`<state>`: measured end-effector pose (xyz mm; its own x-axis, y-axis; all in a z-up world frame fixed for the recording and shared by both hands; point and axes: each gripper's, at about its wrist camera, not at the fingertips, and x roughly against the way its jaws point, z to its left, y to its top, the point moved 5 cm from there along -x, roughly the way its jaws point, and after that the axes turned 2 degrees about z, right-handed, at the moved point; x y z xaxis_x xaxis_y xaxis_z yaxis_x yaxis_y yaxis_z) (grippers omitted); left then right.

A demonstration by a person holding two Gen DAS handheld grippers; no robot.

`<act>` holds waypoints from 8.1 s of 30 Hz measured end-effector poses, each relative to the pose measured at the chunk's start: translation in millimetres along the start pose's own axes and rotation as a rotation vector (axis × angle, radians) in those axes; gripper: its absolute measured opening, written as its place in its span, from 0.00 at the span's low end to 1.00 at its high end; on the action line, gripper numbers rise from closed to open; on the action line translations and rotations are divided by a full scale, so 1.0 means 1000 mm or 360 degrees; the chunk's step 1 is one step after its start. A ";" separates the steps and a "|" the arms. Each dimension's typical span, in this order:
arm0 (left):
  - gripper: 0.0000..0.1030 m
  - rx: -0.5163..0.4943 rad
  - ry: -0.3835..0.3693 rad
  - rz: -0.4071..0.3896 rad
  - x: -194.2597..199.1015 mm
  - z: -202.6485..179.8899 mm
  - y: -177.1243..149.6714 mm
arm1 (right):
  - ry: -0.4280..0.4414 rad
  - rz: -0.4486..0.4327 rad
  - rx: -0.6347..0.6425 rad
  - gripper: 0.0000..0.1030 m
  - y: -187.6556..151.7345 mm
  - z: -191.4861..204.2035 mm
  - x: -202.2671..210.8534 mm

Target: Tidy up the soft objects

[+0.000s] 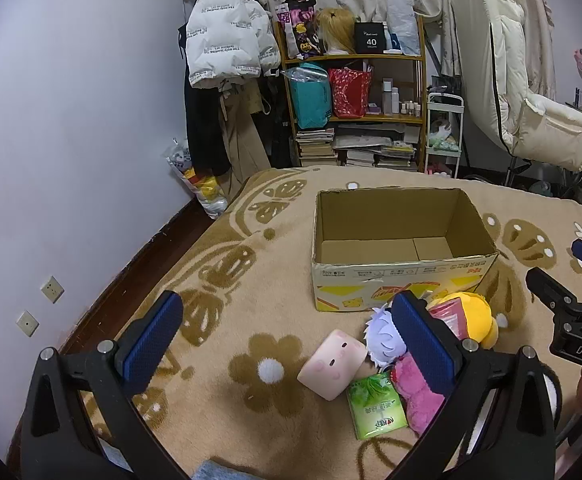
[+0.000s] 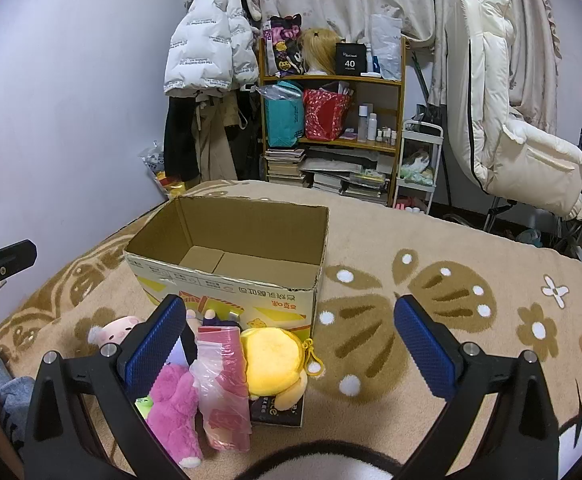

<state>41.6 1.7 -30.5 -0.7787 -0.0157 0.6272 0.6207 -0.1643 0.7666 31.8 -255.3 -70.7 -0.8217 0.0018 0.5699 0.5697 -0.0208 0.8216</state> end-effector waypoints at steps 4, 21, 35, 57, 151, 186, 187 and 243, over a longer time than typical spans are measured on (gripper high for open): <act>1.00 -0.0002 0.0002 0.0000 0.000 0.000 0.000 | -0.0001 -0.0002 -0.0001 1.00 0.000 0.000 0.000; 1.00 -0.0007 0.0014 -0.0007 -0.002 0.001 0.001 | -0.0004 -0.0005 0.0013 1.00 0.001 0.003 0.005; 1.00 -0.0019 0.0016 -0.0012 -0.002 0.003 0.003 | -0.0011 -0.0018 0.0025 1.00 0.003 0.004 0.002; 1.00 -0.0052 0.0025 -0.0034 0.000 0.002 0.001 | -0.0012 -0.0017 0.0033 1.00 0.001 0.005 0.002; 1.00 -0.0363 -0.0093 0.0827 -0.172 -0.050 -0.073 | 0.0297 0.0469 0.0067 0.84 -0.044 0.042 -0.120; 0.47 -0.0155 -0.0199 0.0913 -0.150 -0.040 -0.084 | 0.0321 0.0387 0.0014 0.20 -0.029 0.033 -0.086; 0.49 -0.0149 -0.0196 0.0935 -0.152 -0.039 -0.087 | 0.0322 0.0397 0.0009 0.20 -0.030 0.033 -0.087; 0.35 0.0015 -0.0172 0.0051 -0.086 -0.021 0.088 | 0.0314 -0.0196 -0.0018 0.19 0.113 0.016 -0.017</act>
<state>161.2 -32.2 -19.4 -0.7445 0.0857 0.6621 0.6464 -0.1560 0.7469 110.6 -242.2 12.5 -0.8723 -0.1903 0.4504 0.4659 -0.0436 0.8838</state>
